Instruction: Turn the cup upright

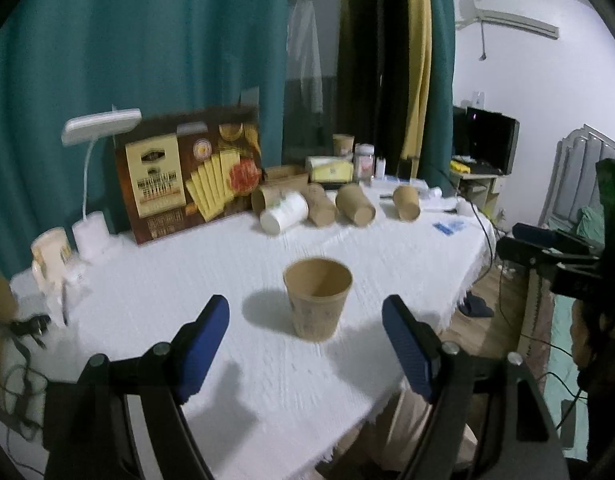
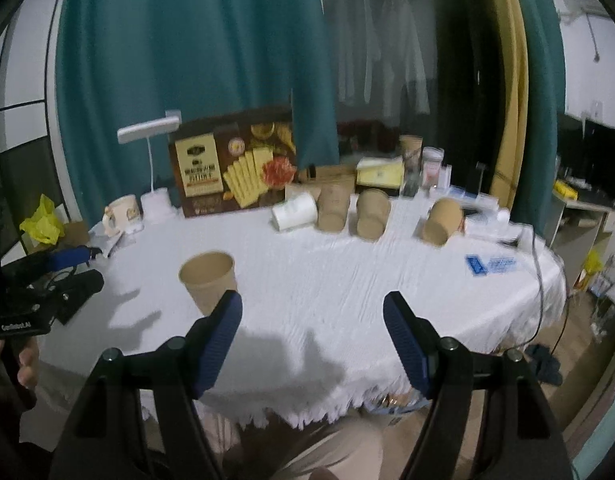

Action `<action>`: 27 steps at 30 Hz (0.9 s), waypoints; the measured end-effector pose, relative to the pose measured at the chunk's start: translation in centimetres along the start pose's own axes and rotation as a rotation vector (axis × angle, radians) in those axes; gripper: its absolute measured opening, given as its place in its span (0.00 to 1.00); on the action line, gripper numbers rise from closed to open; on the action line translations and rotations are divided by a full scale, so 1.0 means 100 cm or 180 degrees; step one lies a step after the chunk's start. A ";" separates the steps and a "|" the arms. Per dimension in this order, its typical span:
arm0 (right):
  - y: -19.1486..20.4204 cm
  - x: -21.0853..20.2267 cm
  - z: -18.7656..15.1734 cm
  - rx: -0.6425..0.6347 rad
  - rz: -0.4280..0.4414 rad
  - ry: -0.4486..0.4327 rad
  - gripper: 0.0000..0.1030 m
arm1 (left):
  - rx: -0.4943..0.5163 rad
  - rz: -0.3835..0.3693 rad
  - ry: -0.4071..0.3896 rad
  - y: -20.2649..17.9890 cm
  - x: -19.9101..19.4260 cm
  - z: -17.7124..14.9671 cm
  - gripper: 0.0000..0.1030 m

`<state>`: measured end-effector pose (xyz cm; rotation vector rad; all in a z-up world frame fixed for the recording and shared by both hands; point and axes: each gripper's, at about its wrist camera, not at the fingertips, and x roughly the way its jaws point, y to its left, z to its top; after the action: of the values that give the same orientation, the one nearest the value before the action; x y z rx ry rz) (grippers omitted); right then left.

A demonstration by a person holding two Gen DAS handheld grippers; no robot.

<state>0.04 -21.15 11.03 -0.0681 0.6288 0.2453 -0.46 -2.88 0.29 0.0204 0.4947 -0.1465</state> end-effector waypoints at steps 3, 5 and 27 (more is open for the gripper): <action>0.005 -0.015 0.011 -0.0061 -0.0036 -0.0138 0.70 | 0.0052 0.0024 -0.0178 -0.001 -0.012 0.010 0.77; 0.007 -0.025 0.018 -0.0086 -0.0039 -0.0230 0.70 | 0.0064 0.0044 -0.0278 -0.001 -0.020 0.016 0.77; 0.058 -0.074 0.053 -0.0263 0.0044 -0.0775 0.79 | -0.0216 0.0097 -0.0810 0.035 -0.072 0.029 0.89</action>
<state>-4.20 -16.31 19.73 -0.1115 0.3771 0.2879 -4.85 1.40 6.21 -0.0566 0.2449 -0.1004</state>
